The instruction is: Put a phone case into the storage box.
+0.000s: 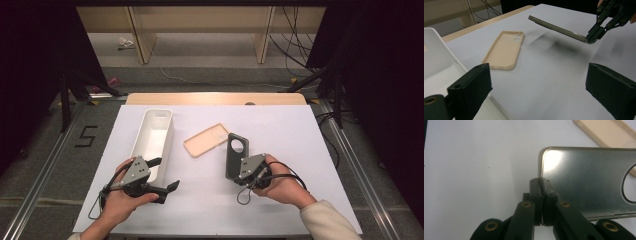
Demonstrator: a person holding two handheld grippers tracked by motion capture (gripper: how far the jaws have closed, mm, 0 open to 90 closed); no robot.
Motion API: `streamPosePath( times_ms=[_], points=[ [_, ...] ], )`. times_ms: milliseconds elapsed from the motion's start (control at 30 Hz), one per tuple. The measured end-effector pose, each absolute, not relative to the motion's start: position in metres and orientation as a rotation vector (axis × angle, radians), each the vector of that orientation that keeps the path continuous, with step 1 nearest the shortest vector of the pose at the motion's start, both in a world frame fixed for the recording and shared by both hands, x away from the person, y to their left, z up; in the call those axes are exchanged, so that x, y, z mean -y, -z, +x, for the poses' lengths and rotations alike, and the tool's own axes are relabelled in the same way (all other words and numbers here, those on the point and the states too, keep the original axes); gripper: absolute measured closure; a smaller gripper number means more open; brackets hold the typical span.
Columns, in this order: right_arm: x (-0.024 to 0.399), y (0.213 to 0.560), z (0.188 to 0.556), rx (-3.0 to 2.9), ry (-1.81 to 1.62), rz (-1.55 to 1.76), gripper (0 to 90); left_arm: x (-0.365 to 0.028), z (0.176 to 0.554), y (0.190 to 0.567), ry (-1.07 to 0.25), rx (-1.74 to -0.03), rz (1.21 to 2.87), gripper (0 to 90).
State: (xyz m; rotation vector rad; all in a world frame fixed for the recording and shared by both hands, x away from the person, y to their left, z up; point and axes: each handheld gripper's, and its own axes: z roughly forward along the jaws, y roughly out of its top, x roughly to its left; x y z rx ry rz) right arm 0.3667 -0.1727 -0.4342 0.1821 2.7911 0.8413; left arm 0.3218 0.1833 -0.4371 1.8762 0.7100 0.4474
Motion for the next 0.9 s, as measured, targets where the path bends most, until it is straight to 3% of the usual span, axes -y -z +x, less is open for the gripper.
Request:
streamPosePath(
  times_ms=[667,900],
  points=[
    [0.175,0.437,0.362,-2.735,-0.927,0.173,89.3,-0.177,0.322,0.433,-0.423,-0.731,1.871,7.7],
    [0.174,0.433,0.351,-2.709,-0.965,0.149,89.4,-0.158,0.332,0.416,-0.378,-0.784,1.862,14.5]
  ],
)
